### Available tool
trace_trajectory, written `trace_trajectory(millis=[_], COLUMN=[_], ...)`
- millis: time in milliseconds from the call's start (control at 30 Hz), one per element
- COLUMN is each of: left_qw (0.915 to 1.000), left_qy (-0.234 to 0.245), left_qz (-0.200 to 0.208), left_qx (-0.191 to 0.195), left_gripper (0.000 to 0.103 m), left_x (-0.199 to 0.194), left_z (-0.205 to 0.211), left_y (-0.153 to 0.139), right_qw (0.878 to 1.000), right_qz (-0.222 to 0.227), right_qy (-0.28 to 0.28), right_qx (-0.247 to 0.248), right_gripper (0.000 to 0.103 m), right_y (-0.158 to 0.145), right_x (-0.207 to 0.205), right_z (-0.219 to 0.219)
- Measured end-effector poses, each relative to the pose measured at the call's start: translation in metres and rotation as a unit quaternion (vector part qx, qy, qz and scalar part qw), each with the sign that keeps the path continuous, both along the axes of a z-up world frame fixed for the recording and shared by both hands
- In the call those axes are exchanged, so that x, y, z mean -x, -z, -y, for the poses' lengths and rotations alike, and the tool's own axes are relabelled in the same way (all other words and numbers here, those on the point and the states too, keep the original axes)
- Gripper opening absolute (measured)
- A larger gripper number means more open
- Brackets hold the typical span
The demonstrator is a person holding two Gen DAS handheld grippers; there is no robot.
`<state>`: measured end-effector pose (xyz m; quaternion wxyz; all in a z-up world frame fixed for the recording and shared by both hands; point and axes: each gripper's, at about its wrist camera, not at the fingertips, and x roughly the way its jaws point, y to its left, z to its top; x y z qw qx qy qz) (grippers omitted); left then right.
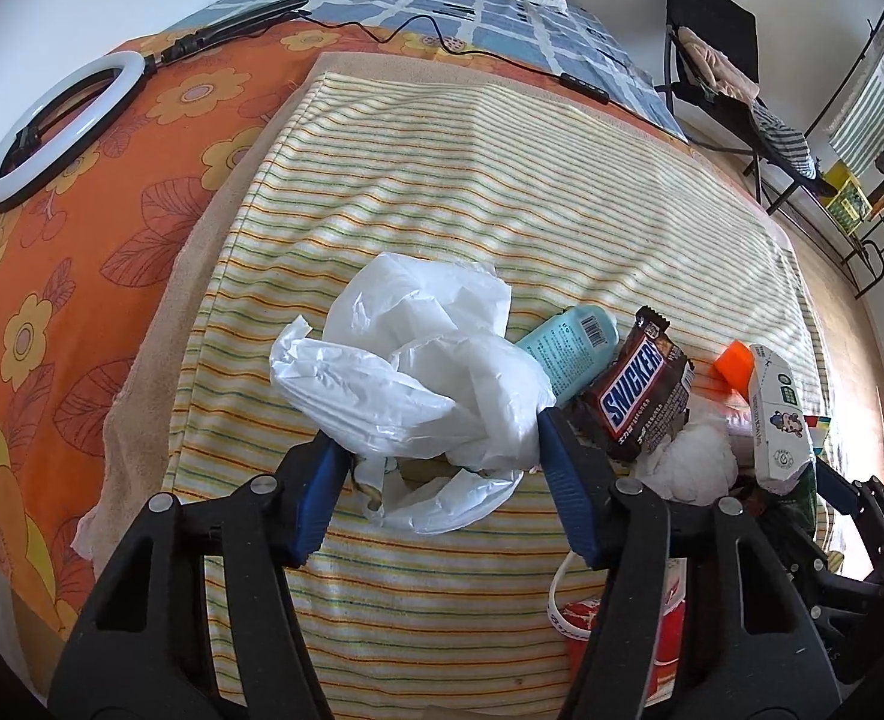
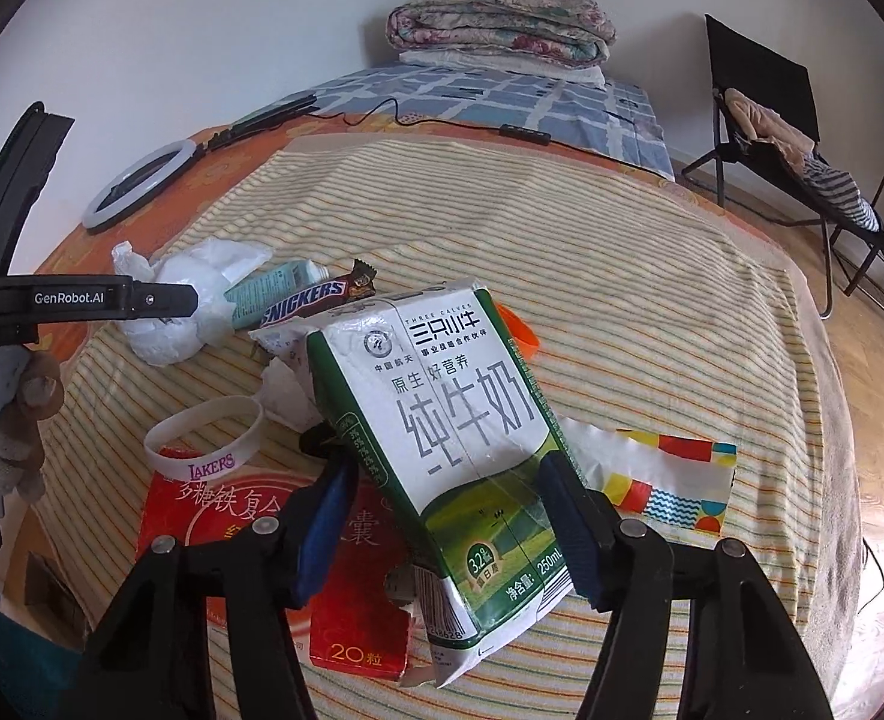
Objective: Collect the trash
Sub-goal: 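Grasp the white plastic bag with the left tool while the right tool grasps the milk carton, then lift the white bag with the left tool while the right tool lifts the milk carton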
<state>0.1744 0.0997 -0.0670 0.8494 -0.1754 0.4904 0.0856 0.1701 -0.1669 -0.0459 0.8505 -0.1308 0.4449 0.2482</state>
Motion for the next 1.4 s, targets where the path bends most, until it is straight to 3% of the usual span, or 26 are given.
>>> trace_trajectory(millis=[100, 333, 500, 767, 900, 1233, 1300, 1400], left_qw=[1.0000, 1.0000, 1.0000, 1.0000, 1.0000, 1.0000, 1.0000, 1.0000], left_qy=[-0.001, 0.000, 0.001, -0.006, -0.008, -0.004, -0.005, -0.004], left_qz=[0.005, 0.006, 0.008, 0.007, 0.006, 0.006, 0.006, 0.005], left_qx=[-0.002, -0.004, -0.005, -0.002, -0.001, -0.003, -0.002, -0.002], left_gripper=[0.061, 0.056, 0.055, 0.055, 0.055, 0.055, 0.055, 0.055], left_x=[0.003, 0.004, 0.005, 0.007, 0.007, 0.006, 0.005, 0.004], left_z=[-0.002, -0.004, -0.004, -0.008, -0.010, -0.007, -0.006, -0.005], left_y=[-0.002, -0.002, -0.002, -0.003, -0.003, -0.002, -0.001, -0.001], right_qw=[1.000, 0.997, 0.994, 0.989, 0.986, 0.965, 0.971, 0.979], right_qz=[-0.009, -0.024, -0.030, -0.022, -0.027, -0.084, -0.077, -0.066], right_qy=[0.018, 0.039, 0.056, 0.099, 0.120, 0.158, 0.139, 0.128], right_qx=[-0.021, -0.060, -0.089, -0.104, -0.115, -0.194, -0.178, -0.141], right_gripper=[0.062, 0.043, 0.038, 0.039, 0.048, 0.053, 0.060, 0.060], right_y=[-0.004, -0.008, -0.015, -0.025, -0.027, -0.022, -0.025, -0.021], right_x=[-0.011, -0.026, -0.036, -0.055, -0.066, -0.076, -0.073, -0.071], right_z=[0.013, 0.032, 0.047, 0.078, 0.095, 0.122, 0.113, 0.099])
